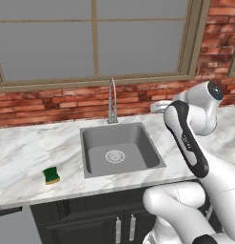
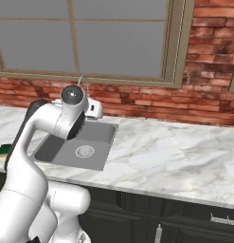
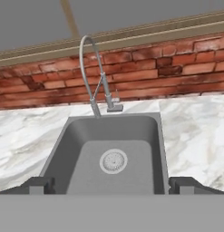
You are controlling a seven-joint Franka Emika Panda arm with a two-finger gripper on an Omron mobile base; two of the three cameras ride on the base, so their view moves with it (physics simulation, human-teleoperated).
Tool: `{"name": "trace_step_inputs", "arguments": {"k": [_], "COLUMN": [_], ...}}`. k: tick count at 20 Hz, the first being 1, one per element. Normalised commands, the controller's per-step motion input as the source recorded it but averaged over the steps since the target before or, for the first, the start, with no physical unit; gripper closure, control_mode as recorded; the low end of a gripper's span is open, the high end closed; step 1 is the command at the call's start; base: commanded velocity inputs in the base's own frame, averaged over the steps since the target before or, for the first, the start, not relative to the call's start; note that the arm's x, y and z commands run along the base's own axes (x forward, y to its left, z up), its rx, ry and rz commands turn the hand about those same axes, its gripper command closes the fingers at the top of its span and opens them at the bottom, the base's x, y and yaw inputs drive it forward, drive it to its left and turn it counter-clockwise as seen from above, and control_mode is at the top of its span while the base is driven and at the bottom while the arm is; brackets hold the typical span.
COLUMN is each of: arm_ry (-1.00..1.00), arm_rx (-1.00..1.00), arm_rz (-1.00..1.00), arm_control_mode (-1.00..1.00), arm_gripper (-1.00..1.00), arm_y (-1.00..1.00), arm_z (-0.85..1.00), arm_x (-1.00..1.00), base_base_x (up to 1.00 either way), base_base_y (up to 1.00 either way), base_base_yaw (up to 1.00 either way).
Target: Soak the sponge with water for a few seconds and then drop it inside the sink.
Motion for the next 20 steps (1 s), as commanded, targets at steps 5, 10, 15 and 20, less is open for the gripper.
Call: {"name": "trace_step_inputs", "arguments": {"k": [5,10,15,20], "arm_ry": [-0.06,-0.08,-0.17,-0.07], "arm_rx": [0.01,0.0,0.0,0.0], "arm_rz": [0.02,0.03,0.04,0.02], "arm_control_mode": [-1.0,-1.0,-1.0,-1.0], "arm_gripper": [-1.0,-1.0,-1.0,-1.0], "arm_y": [-0.11,-0.01,0.0,0.0], "arm_z": [0.0,0.0,0.0,0.0], "arm_x": [0.0,0.0,0.0,0.0], "base_base_x": [0.0,0.0,0.0,0.0], "base_base_y": [0.0,0.0,0.0,0.0], "base_base_yaw": [0.0,0.0,0.0,0.0]}}
